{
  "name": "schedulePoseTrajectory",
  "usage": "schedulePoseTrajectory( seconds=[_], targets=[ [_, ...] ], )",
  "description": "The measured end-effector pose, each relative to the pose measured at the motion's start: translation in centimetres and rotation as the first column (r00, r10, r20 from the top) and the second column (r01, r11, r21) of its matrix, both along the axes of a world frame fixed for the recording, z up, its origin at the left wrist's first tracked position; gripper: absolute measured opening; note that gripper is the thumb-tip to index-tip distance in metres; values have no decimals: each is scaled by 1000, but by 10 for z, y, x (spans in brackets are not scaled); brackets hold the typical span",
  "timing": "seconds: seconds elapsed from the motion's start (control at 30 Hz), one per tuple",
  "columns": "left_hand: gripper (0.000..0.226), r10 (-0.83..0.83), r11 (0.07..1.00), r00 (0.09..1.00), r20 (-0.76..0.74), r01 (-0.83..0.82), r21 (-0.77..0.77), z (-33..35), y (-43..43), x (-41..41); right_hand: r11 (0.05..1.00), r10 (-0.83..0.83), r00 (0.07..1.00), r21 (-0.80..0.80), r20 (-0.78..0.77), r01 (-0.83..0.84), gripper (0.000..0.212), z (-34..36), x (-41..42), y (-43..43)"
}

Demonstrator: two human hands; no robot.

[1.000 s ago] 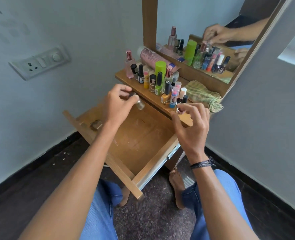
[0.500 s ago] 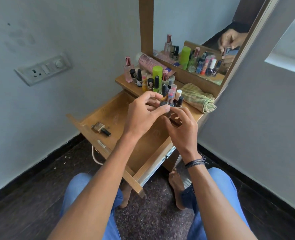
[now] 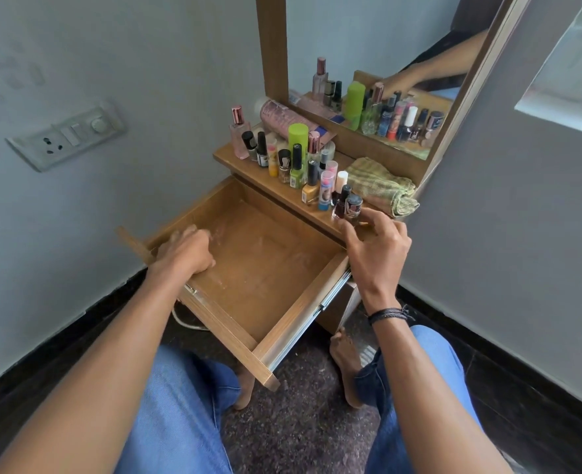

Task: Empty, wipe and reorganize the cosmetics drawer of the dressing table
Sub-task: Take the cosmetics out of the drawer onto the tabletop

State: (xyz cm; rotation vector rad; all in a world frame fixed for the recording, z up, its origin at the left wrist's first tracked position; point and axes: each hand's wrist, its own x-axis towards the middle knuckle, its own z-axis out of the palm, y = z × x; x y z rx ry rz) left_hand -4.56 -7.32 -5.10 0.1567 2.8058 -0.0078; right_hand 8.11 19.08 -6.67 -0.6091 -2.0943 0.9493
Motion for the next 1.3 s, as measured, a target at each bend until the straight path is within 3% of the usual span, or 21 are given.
schedulePoseTrajectory(
  seconds=[0.1, 0.27, 0.43, 0.57, 0.97, 1.3],
  targets=[
    [59, -1, 995, 1000, -12, -1, -103, -5, -4, -5, 1000, -8, 1000, 23, 27, 8, 39, 0, -2, 0],
    [49, 22, 992, 999, 37, -18, -122, -4, 4, -8, 998, -21, 998, 64, 64, 17, 42, -1, -4, 1],
    [63, 57, 992, 996, 67, -49, -118, -15, 0, -11, 997, -22, 995, 71, 92, 15, 49, -2, -3, 2],
    [48, 83, 994, 995, 61, -78, -77, -17, -1, -15, 998, -11, 994, 67, 107, 4, 51, -1, -3, 2],
    [35, 54, 998, 998, -36, -52, 33, -19, -2, -11, 999, -1, 993, 54, 115, -5, 50, -1, -2, 2],
    [45, 17, 975, 973, -231, 36, 220, -15, -4, -1, 999, 3, 994, 49, 111, -8, 49, -2, -2, 2]
  ],
)
